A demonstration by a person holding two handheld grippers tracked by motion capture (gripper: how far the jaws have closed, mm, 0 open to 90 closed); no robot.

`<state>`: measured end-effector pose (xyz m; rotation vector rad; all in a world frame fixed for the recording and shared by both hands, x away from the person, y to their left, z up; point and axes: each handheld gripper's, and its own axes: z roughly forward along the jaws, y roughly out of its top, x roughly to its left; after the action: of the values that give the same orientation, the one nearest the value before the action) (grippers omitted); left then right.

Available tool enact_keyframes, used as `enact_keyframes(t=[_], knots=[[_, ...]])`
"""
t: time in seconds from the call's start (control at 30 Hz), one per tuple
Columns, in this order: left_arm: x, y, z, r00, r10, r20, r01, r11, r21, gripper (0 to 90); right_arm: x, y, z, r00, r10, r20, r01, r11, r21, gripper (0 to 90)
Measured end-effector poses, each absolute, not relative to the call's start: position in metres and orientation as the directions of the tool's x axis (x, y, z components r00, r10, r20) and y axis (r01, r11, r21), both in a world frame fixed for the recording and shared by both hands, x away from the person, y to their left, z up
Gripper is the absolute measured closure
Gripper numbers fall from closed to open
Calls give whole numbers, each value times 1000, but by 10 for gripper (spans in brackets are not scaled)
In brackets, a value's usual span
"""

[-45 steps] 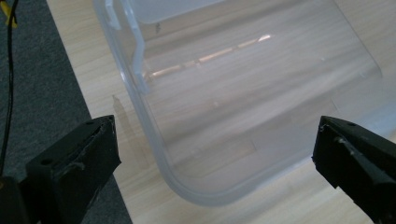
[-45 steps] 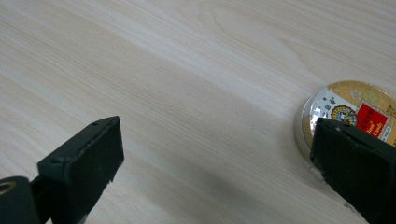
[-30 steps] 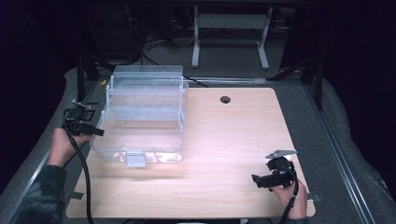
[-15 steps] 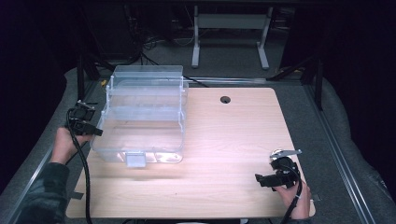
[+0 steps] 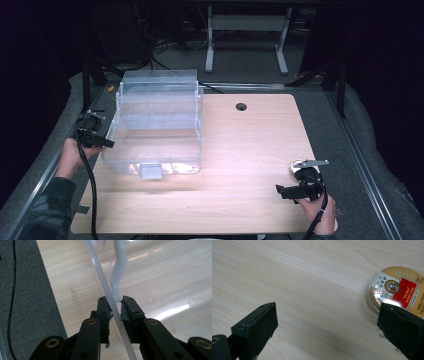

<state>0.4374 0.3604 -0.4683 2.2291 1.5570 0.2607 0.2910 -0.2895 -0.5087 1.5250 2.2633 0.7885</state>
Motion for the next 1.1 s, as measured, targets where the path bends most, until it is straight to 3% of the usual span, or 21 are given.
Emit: enact_keyframes(t=[1.1], knots=[[432, 290, -469, 455, 889, -50, 823, -398, 405, 712, 292, -283, -515, -410, 911, 49, 759, 311, 572, 8]])
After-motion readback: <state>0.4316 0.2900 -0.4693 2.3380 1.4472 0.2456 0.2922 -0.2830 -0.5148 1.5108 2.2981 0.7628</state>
